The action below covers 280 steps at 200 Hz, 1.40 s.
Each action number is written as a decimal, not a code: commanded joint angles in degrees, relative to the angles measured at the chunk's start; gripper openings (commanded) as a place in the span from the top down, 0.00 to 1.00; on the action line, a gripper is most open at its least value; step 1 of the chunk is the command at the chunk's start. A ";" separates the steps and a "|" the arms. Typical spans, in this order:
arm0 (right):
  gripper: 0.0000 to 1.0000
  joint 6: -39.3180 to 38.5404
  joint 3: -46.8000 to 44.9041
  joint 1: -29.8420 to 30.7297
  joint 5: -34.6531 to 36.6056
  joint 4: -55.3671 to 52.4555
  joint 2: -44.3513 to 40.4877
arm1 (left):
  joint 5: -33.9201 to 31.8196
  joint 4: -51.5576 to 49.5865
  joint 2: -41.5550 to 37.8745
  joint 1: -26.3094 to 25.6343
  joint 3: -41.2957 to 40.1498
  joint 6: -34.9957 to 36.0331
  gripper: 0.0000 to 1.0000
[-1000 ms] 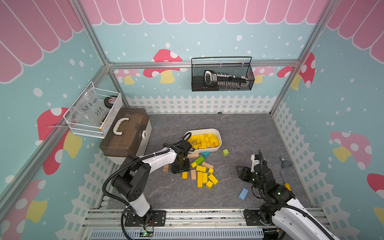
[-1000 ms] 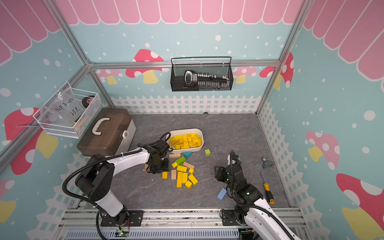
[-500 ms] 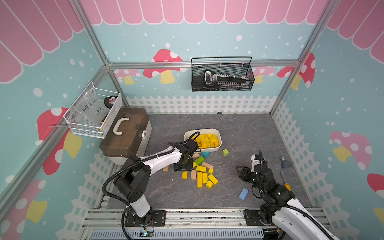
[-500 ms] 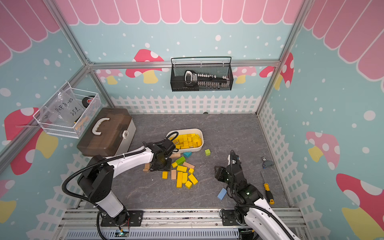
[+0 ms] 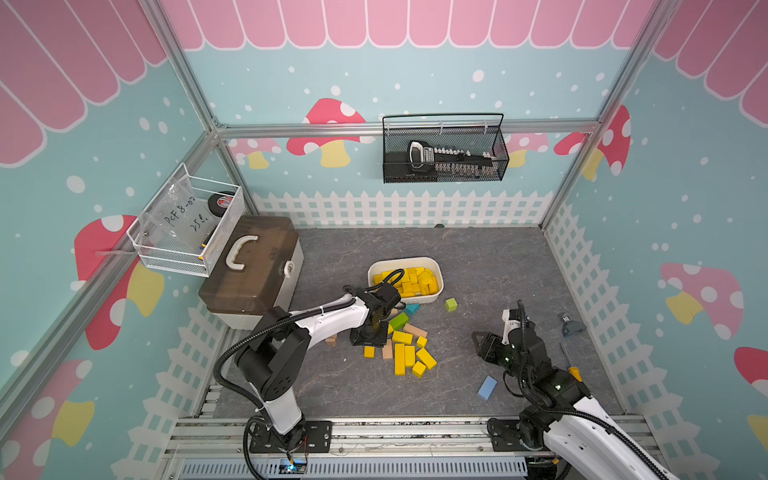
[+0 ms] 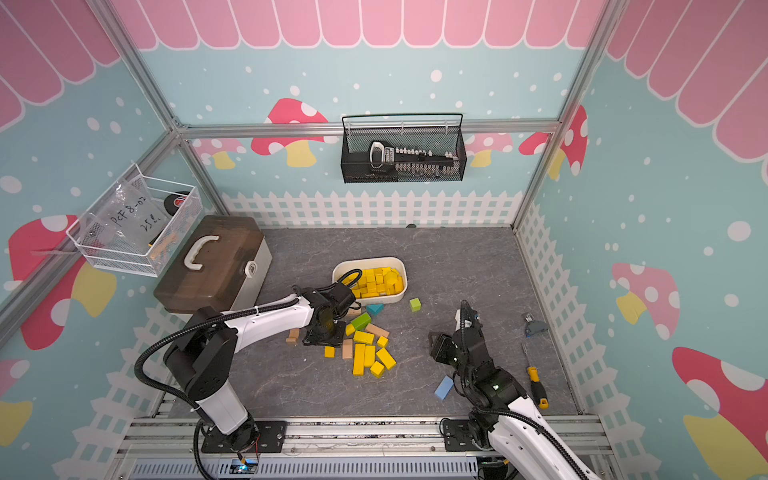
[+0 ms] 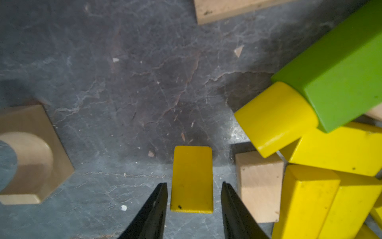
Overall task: Pick out the yellow building blocks
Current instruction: Pick up the building block from the center of the board, then place the building block in the storage box.
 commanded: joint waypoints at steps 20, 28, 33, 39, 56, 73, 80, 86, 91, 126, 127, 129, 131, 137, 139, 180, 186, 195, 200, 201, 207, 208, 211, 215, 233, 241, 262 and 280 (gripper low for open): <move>0.41 0.44 -0.89 -0.28 -0.05 -0.19 -0.55 | 0.15 0.24 -0.16 -0.33 -1.42 -0.06 0.55; 0.41 0.44 -0.90 -0.26 0.01 -0.15 -0.55 | 0.32 0.28 -0.21 -0.34 -1.77 -0.06 0.55; 0.41 0.44 -0.86 -0.28 -0.06 -0.14 -0.55 | 0.45 0.48 -0.16 -0.37 -1.93 -0.06 0.56; 0.41 0.44 -0.86 -0.28 0.01 -0.19 -0.55 | 0.57 0.57 -0.12 -0.36 -2.12 -0.06 0.56; 0.41 0.43 -0.87 -0.30 -0.06 -0.16 -0.50 | 1.13 0.92 -0.23 -0.36 -2.63 -0.06 0.60; 0.41 0.33 -0.86 -0.33 -0.08 -0.16 -0.46 | 1.37 0.94 -0.48 -0.37 -2.47 0.18 0.65; 0.41 0.35 -0.92 -0.36 -0.07 -0.14 -0.46 | 1.42 0.95 -0.62 -0.35 -2.36 0.29 0.68; 0.41 0.35 -0.87 -0.37 -0.09 -0.18 -0.38 | 1.47 0.93 -0.88 -0.31 -2.29 0.45 0.70; 0.41 0.35 -0.82 -0.37 -0.09 -0.13 -0.38 | 1.53 0.95 -1.06 -0.35 -2.08 0.64 0.72; 0.41 0.35 -0.77 -0.35 -0.09 -0.14 -0.29 | 1.26 -0.72 -2.50 -0.36 -0.16 1.78 0.79; 0.41 0.35 -0.77 -0.36 -0.13 -0.13 -0.29 | 1.19 -0.76 -2.64 -0.36 -0.04 1.79 0.79; 0.41 0.35 -0.77 -0.36 -0.09 -0.16 -0.29 | 1.15 -0.97 -2.71 -0.38 0.23 1.85 0.79; 0.41 0.35 -0.77 -0.36 -0.14 -0.15 -0.24 | 0.99 -1.14 -2.89 -0.35 0.39 1.91 0.79; 0.41 0.35 -0.77 -0.37 -0.08 -0.14 -0.26 | 0.70 -1.62 -3.24 -0.23 1.05 2.11 0.78; 0.41 0.35 -0.77 -0.37 -0.12 -0.14 -0.21 | 0.66 -1.82 -3.40 -0.22 1.25 2.18 0.78; 0.41 0.09 -0.77 -0.44 -0.16 -0.29 -0.29 | 0.84 -5.26 -3.47 1.48 7.94 4.07 0.75; 0.41 0.08 -0.68 -0.43 -0.15 -0.52 -0.29 | 1.08 -5.90 -3.03 1.76 9.29 4.38 0.75; 0.41 -0.11 -0.72 -0.45 -0.08 -0.63 -0.29 | 1.33 -6.72 -2.18 2.22 11.57 4.82 0.75; 0.41 -0.18 -0.65 -0.44 -0.11 -0.69 -0.29 | 1.54 -7.14 -1.65 2.57 12.75 5.18 0.75; 0.41 -0.18 -0.62 -0.45 -0.09 -0.71 -0.29 | 1.59 -7.23 -1.56 2.58 13.01 5.24 0.75; 0.41 -0.26 -0.51 -0.54 -0.09 -0.78 -0.21 | 1.63 -7.76 -0.86 2.96 14.59 5.51 0.75; 0.41 -0.26 -0.51 -0.54 -0.13 -0.80 -0.20 | 1.64 -7.84 -0.72 2.99 14.94 5.54 0.75; 0.41 -0.27 -0.46 -0.54 -0.08 -0.82 -0.14 | 1.71 -7.97 -0.41 3.21 15.73 5.69 0.75; 0.41 -0.33 -0.42 -0.54 -0.11 -0.87 -0.07 | 1.73 -8.34 0.11 3.52 16.77 5.86 0.75; 0.41 -0.45 -0.27 -0.64 0.01 -0.92 0.15 | 2.38 -9.52 2.96 5.14 21.79 7.00 0.75; 0.41 -0.52 -0.24 -0.68 0.01 -0.95 0.32 | 2.79 -10.04 4.41 6.04 24.37 7.51 0.75; 0.41 -0.75 -0.06 -0.80 0.18 -0.85 0.88 | 4.36 -11.08 8.51 8.61 30.58 8.35 0.75; 0.41 -0.97 0.02 -0.89 0.14 -0.51 1.63 | 5.71 -11.97 12.32 10.16 36.03 8.81 0.75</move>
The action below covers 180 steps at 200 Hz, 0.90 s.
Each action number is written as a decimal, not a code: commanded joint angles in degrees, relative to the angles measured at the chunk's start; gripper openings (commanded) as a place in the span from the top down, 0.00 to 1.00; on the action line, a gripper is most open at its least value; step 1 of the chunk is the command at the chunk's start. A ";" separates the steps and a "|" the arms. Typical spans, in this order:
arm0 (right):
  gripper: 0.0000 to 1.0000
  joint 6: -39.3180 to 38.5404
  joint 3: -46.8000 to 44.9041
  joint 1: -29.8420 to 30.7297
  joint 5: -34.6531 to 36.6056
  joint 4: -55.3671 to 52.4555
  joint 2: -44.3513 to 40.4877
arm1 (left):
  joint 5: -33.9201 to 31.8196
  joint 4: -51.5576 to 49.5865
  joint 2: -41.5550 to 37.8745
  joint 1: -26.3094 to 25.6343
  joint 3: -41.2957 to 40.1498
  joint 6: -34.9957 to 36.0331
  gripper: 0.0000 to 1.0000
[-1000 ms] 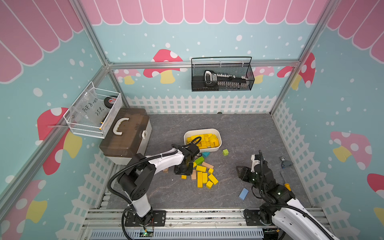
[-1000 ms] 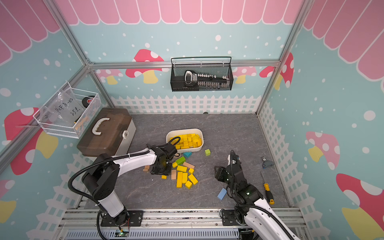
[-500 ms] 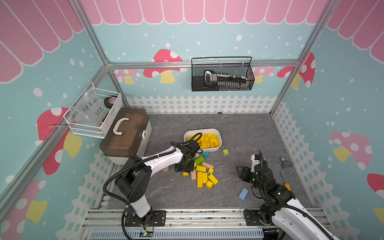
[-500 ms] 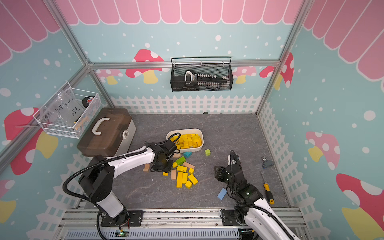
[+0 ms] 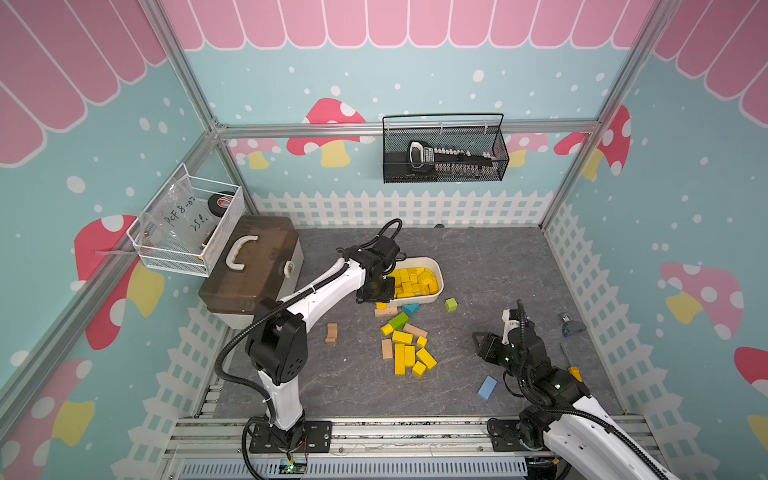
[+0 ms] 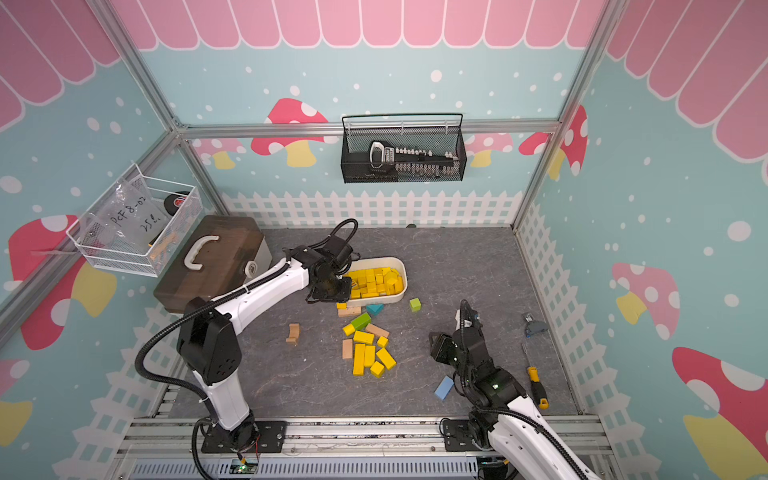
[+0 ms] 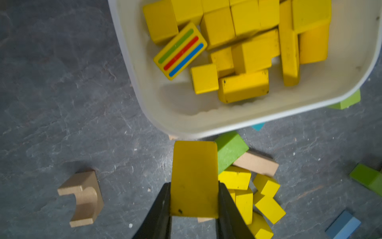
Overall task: Pick out the yellow building blocks
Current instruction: Place the building block in the storage box.
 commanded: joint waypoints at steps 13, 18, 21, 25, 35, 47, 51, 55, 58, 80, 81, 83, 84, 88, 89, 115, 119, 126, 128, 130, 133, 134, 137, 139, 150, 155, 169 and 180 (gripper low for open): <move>0.41 -0.60 0.11 -0.50 0.14 -0.14 1.24 | 2.23 -3.95 7.01 2.56 10.23 2.24 0.75; 0.41 -0.69 0.08 -0.54 0.12 -0.09 1.41 | 2.22 -4.31 8.13 2.75 11.79 2.34 0.75; 0.41 -0.69 0.05 -0.54 0.03 -0.06 1.56 | 2.19 -4.48 8.90 2.89 12.74 2.44 0.75; 0.41 -0.69 0.11 -0.54 0.03 0.07 1.68 | 2.18 -4.74 9.84 3.08 13.94 2.53 0.75; 0.41 -0.84 0.10 -0.58 -0.07 0.28 2.08 | 2.15 -5.53 12.26 3.53 17.10 2.62 0.75; 0.41 -0.80 0.11 -0.70 -0.15 0.59 2.52 | 2.22 -6.70 15.27 4.19 21.12 3.00 0.75; 0.41 -0.78 0.09 -0.72 -0.19 0.69 2.65 | 2.15 -7.10 16.30 4.37 22.44 3.08 0.75; 0.41 -0.78 0.11 -0.72 -0.15 0.72 2.74 | 2.12 -7.49 17.33 4.55 23.89 3.22 0.75; 0.41 -0.78 0.11 -0.72 -0.16 0.79 2.75 | 2.08 -7.75 18.04 4.73 24.86 3.37 0.75; 0.41 -0.78 -0.03 -0.82 -0.06 1.08 2.84 | 1.66 -10.61 23.31 5.94 31.93 4.10 0.75; 0.41 -0.78 0.00 -0.86 -0.06 1.08 2.84 | 1.59 -10.74 23.51 5.98 32.21 4.12 0.75; 0.41 -0.78 0.02 -0.89 -0.05 1.09 2.84 | 1.48 -11.00 23.85 6.08 32.76 4.19 0.75; 0.41 -0.78 0.02 -0.89 -0.05 1.09 2.84 | 1.50 -11.11 24.09 6.14 32.97 4.21 0.75; 0.41 -0.78 0.02 -0.91 -0.05 1.05 2.84 | 1.35 -11.56 24.83 6.33 33.92 4.35 0.75; 0.41 -0.82 0.02 -0.90 -0.05 1.02 2.84 | 1.35 -11.66 25.02 6.35 34.12 4.33 0.75; 0.41 -0.78 -0.07 -1.17 -0.14 1.03 2.66 | 0.17 -13.36 28.20 7.29 37.58 5.36 0.75; 0.41 -0.78 -0.06 -1.16 -0.14 1.05 2.58 | 0.04 -13.47 28.47 7.34 37.66 5.52 0.75; 0.41 -0.78 -0.09 -1.24 -0.15 1.07 2.57 | -0.17 -13.51 28.93 7.46 37.69 5.66 0.75; 0.41 -0.78 -0.11 -1.29 -0.14 1.02 2.55 | -0.17 -13.51 29.02 7.43 37.67 5.70 0.75; 0.41 -0.78 -0.08 -1.26 -0.14 1.05 2.52 | -0.19 -13.51 29.13 7.43 37.65 5.69 0.75; 0.41 -0.78 -0.07 -1.31 -0.14 1.07 2.49 | -0.24 -13.49 29.26 7.46 37.62 5.68 0.75; 0.41 -0.78 -0.06 -1.32 -0.14 1.08 2.49 | -0.28 -13.50 29.26 7.49 37.56 5.74 0.75; 0.41 -0.78 -0.06 -1.33 -0.14 1.02 2.55 | -0.26 -13.51 29.41 7.46 37.50 5.78 0.75; 0.41 -0.78 -0.09 -1.33 -0.21 1.01 2.57 | -0.24 -13.47 29.47 7.43 37.43 5.78 0.75; 0.41 -0.78 0.00 -1.42 -0.30 1.08 2.66 | -0.22 -13.50 29.93 7.51 37.32 5.89 0.74; 0.41 -0.78 -0.03 -1.42 -0.31 1.05 2.74 | -0.18 -13.50 30.12 7.46 37.32 5.97 0.74; 0.41 -0.78 0.02 -1.60 -0.47 1.18 2.83 | -0.31 -13.52 30.42 7.50 37.30 6.20 0.73; 0.41 -0.78 0.02 -1.68 -0.50 1.18 2.84 | -0.32 -13.52 30.49 7.43 37.37 6.15 0.70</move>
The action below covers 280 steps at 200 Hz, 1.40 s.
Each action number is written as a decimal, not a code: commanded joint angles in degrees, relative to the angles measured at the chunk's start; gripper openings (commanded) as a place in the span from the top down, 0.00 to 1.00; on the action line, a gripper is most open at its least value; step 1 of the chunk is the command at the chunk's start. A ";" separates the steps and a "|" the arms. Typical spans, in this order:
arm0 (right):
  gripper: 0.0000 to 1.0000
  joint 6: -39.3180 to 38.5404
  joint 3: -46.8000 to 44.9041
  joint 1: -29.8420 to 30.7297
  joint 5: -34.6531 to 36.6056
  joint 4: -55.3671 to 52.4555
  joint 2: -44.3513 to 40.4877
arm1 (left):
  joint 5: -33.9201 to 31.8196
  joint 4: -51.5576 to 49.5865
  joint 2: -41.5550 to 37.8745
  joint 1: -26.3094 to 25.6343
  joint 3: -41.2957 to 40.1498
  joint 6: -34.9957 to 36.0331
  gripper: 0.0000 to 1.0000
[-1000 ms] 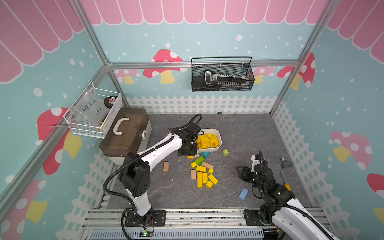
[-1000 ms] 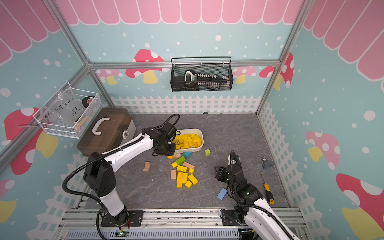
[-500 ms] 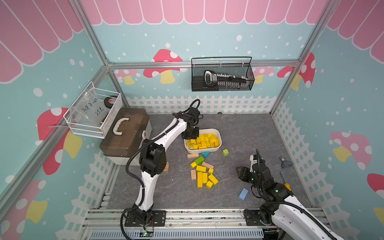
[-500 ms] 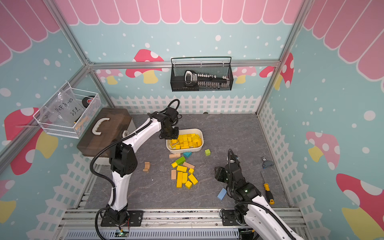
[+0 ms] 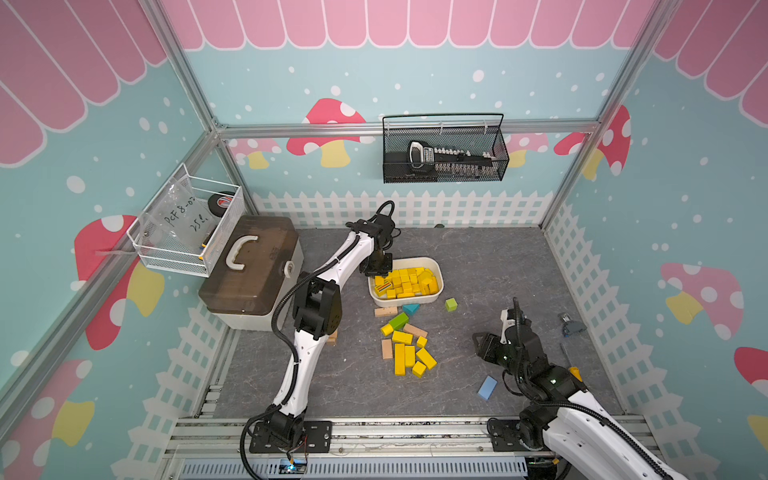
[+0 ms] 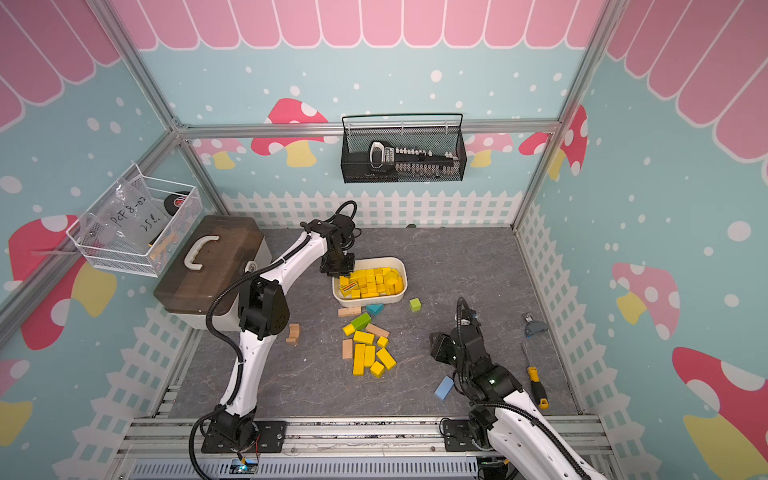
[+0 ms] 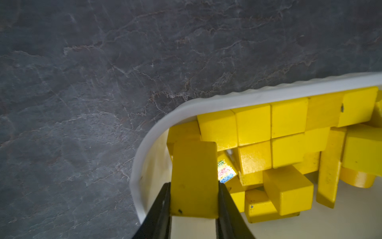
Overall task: Pick out the yellow building blocks
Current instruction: Place the building block in the storage box.
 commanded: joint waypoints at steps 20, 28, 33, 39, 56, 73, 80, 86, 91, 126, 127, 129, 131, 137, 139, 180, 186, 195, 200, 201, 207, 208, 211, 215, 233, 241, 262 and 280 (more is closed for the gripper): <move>0.41 -0.03 0.02 -0.59 -0.43 0.70 -0.08 | -1.52 -1.43 0.58 -0.11 1.58 1.40 0.66; 0.41 -0.03 0.01 -0.59 -0.47 0.70 -0.08 | -1.94 -1.41 0.23 -0.03 1.55 1.38 0.63; 0.41 -0.03 0.02 -0.68 -0.55 0.70 -0.09 | -2.16 -1.43 -0.14 -0.10 1.49 1.26 0.61; 0.41 0.02 0.02 -0.67 -0.55 0.70 -0.09 | -2.24 -1.43 -0.75 -0.05 1.32 1.22 0.58; 0.41 0.03 0.02 -0.81 -0.67 0.70 -0.02 | -2.43 -0.29 -3.66 -0.07 -0.47 1.67 0.52; 0.41 0.05 0.02 -0.77 -0.84 0.70 -0.09 | -2.31 2.14 -7.51 -0.11 -3.86 2.24 0.41; 0.41 0.10 0.02 -0.77 -0.91 0.69 -0.09 | -2.37 2.87 -9.00 -0.09 -5.21 2.58 0.40; 0.41 0.13 0.02 -0.77 -1.09 0.69 -0.13 | -2.36 3.61 -10.32 1.33 -6.42 2.77 0.40; 0.41 0.01 0.02 -0.77 -1.29 0.76 -0.09 | -2.13 4.41 -11.26 1.31 -7.73 3.03 0.40; 0.41 -2.16 1.08 -0.60 -6.56 5.02 6.08 | 3.29 17.10 -22.23 1.55 -20.55 3.97 0.33; 0.41 -2.33 1.17 -0.55 -6.72 5.14 6.38 | 3.54 17.55 -22.61 1.51 -20.92 4.04 0.32; 0.41 -2.45 1.41 -0.52 -7.04 5.39 7.06 | 4.02 18.28 -23.27 1.54 -21.79 4.14 0.31; 0.41 -2.64 1.62 -0.44 -7.39 5.58 7.72 | 4.55 19.14 -23.98 1.60 -22.45 4.23 0.30; 0.42 -3.06 2.29 -0.08 -8.11 6.25 9.62 | 5.79 21.67 -25.97 1.56 -24.77 4.37 0.06; 0.42 -3.21 2.48 0.15 -8.25 6.48 10.36 | 6.23 22.65 -26.77 1.56 -25.46 4.38 0.02; 0.42 -6.53 10.41 10.34 -2.93 7.24 23.14 | 9.85 33.04 -37.59 1.90 -35.19 4.18 0.00; 0.42 -7.20 11.97 11.87 -2.29 6.97 25.32 | 9.86 33.33 -38.32 2.01 -35.59 4.35 0.01; 0.43 -8.20 14.13 13.57 -1.58 6.74 28.48 | 9.86 33.47 -39.13 2.36 -35.78 4.38 0.00; 0.43 -8.73 15.29 14.49 -1.66 6.84 30.26 | 10.07 33.49 -39.53 2.62 -35.84 4.30 0.00; 0.43 -8.82 15.57 14.64 -1.68 6.85 30.55 | 10.10 33.52 -39.61 2.62 -35.86 4.25 0.00; 0.44 -9.52 16.88 15.48 -1.79 6.76 32.75 | 10.49 33.75 -40.04 3.12 -36.04 3.91 0.00; 0.44 -9.57 17.11 15.62 -1.83 6.72 33.03 | 10.57 33.87 -40.13 3.22 -36.09 3.84 0.01; 0.44 -9.86 17.75 15.86 -1.87 6.68 34.06 | 10.83 34.09 -40.37 3.49 -36.38 3.70 0.00; 0.45 -10.15 18.56 16.30 -1.95 6.45 35.43 | 11.20 34.57 -40.77 3.91 -36.80 3.39 0.00; 0.46 -11.10 21.95 17.78 -2.26 5.86 40.28 | 14.33 38.06 -42.94 6.30 -39.79 1.32 0.00; 0.46 -11.06 23.17 18.16 -2.08 5.60 42.00 | 16.34 39.78 -43.71 7.49 -41.03 0.40 0.00; 0.46 -10.50 25.79 18.50 -1.44 4.17 45.83 | 18.16 40.29 -44.56 9.26 -41.27 0.04 0.00; 0.45 -10.95 28.86 18.82 -1.96 2.37 49.71 | 17.96 39.92 -45.05 9.71 -41.15 0.07 0.00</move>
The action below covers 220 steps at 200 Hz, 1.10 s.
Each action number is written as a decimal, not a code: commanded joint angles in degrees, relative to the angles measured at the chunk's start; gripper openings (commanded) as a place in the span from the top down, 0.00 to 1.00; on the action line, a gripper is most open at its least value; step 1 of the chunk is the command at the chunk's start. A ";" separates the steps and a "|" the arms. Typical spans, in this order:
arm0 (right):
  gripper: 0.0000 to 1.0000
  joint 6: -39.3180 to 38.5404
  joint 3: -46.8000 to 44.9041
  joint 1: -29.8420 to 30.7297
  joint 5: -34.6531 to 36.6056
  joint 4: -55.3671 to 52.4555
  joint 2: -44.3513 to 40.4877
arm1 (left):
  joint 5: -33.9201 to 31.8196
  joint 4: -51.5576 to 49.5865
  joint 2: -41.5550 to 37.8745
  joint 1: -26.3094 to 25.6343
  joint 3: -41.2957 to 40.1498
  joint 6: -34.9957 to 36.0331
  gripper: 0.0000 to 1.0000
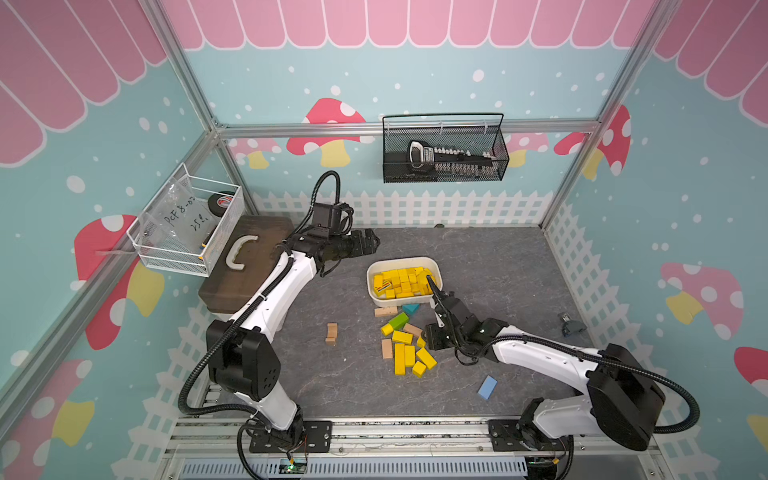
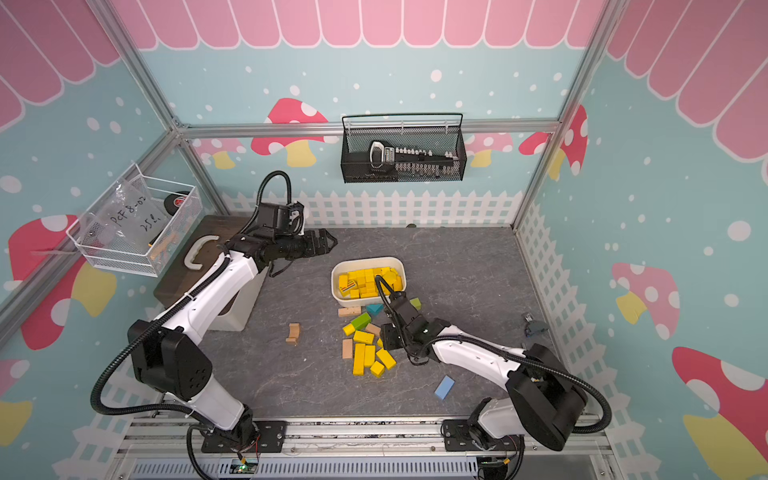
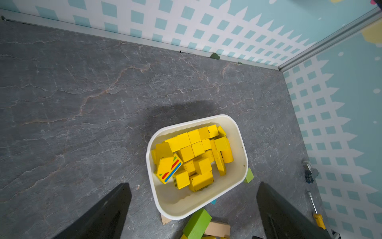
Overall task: Pick out the yellow building blocks
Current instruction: Place the building block in the storage box, then pick up the building block from the center of the board.
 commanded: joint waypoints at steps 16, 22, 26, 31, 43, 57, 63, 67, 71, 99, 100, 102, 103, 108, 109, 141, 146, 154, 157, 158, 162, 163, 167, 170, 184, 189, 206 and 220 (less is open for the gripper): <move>0.43 -1.47 6.72 1.19 0.84 -5.64 6.97 | 3.07 2.75 -2.18 0.48 -0.32 -0.65 0.00; 0.43 -1.49 7.63 1.31 1.05 -6.38 7.92 | 3.74 3.26 -2.32 0.64 -0.55 -0.80 0.00; 0.43 -1.55 8.26 1.39 1.03 -6.85 8.58 | 4.77 4.03 -2.38 0.80 -0.88 -0.83 0.01; 0.42 -1.64 8.75 1.41 1.07 -7.24 9.16 | 6.23 4.90 -2.32 1.02 -1.16 -0.97 0.00; 0.42 -1.56 9.70 1.50 1.33 -8.14 10.33 | 8.00 5.42 -1.82 1.53 -1.18 -1.65 0.00; 0.42 -1.51 10.56 1.50 1.18 -8.70 11.26 | 9.49 5.93 -1.17 2.09 -1.16 -2.14 0.00; 0.42 -1.33 10.70 1.50 1.14 -8.84 11.65 | 10.21 6.23 -0.90 2.43 -1.27 -2.41 0.00; 0.42 -1.27 10.85 1.50 1.09 -8.88 11.90 | 10.47 6.47 -0.72 2.59 -1.29 -2.55 0.00; 0.42 -1.22 11.09 1.51 1.12 -9.02 12.16 | 10.53 6.58 -0.55 2.76 -1.34 -2.75 0.00; 0.42 -1.30 13.25 1.50 1.03 -11.48 15.11 | 7.63 6.79 -0.35 3.17 -1.87 -3.81 0.00; 0.42 -1.30 13.30 1.55 1.05 -11.60 15.16 | 7.39 6.79 -0.39 3.15 -1.92 -3.86 0.00; 0.42 -1.29 13.44 1.58 1.05 -11.79 15.37 | 7.08 6.77 -0.42 3.15 -1.98 -3.83 0.00; 0.42 -1.34 13.52 1.58 1.06 -11.88 15.42 | 6.94 6.78 -0.43 3.14 -1.98 -3.82 0.00; 0.42 -1.38 13.84 1.59 1.01 -12.33 15.83 | 6.30 6.79 -0.58 3.14 -2.09 -3.82 0.00; 0.42 -1.42 13.90 1.59 1.00 -12.37 15.91 | 6.11 6.79 -0.64 3.14 -2.12 -3.77 0.00; 0.43 -0.78 13.79 1.59 1.74 -13.01 16.30 | 2.03 7.79 -1.75 3.04 -3.51 -3.23 0.00; 0.44 -0.69 13.78 1.59 1.81 -13.18 16.41 | 1.99 7.80 -1.75 2.97 -3.50 -3.33 0.00; 0.46 -0.68 13.90 1.59 2.04 -13.50 16.69 | 1.97 7.27 -1.50 2.88 -3.25 -3.15 0.00; 0.46 -0.68 13.92 1.59 2.08 -13.66 16.82 | 1.92 6.98 -1.37 2.81 -3.10 -2.97 0.00; 0.47 -0.68 13.98 1.59 2.06 -13.69 16.84 | 1.90 6.89 -1.38 2.76 -3.07 -2.96 0.00; 0.48 -0.68 14.03 1.59 2.12 -13.85 16.95 | 1.61 6.27 -1.17 2.63 -2.68 -2.63 0.00; 0.48 -0.68 14.04 1.59 2.13 -13.88 16.96 | 1.57 6.09 -1.15 2.58 -2.55 -2.56 0.00; 0.50 -0.68 13.99 1.59 2.13 -13.90 16.96 | 1.19 5.57 -0.93 2.40 -2.14 -2.08 0.00; 0.51 -0.68 14.04 1.59 2.13 -13.91 16.96 | 1.03 5.11 -0.83 2.31 -1.84 -1.80 0.01; 0.54 -0.55 13.69 1.59 2.36 -13.91 16.58 | -0.72 3.60 -0.62 1.76 -0.91 -0.41 0.00; 0.54 -0.50 13.56 1.59 2.39 -13.91 16.40 | -1.46 3.24 -0.67 1.56 -0.79 -0.11 0.00; 0.55 -0.16 12.96 1.59 2.82 -13.74 15.63 | -3.32 2.09 -1.02 1.21 -0.75 0.57 0.00; 0.55 0.20 12.54 1.59 3.09 -13.60 15.12 | -5.04 0.72 -1.35 0.80 -0.30 1.44 0.00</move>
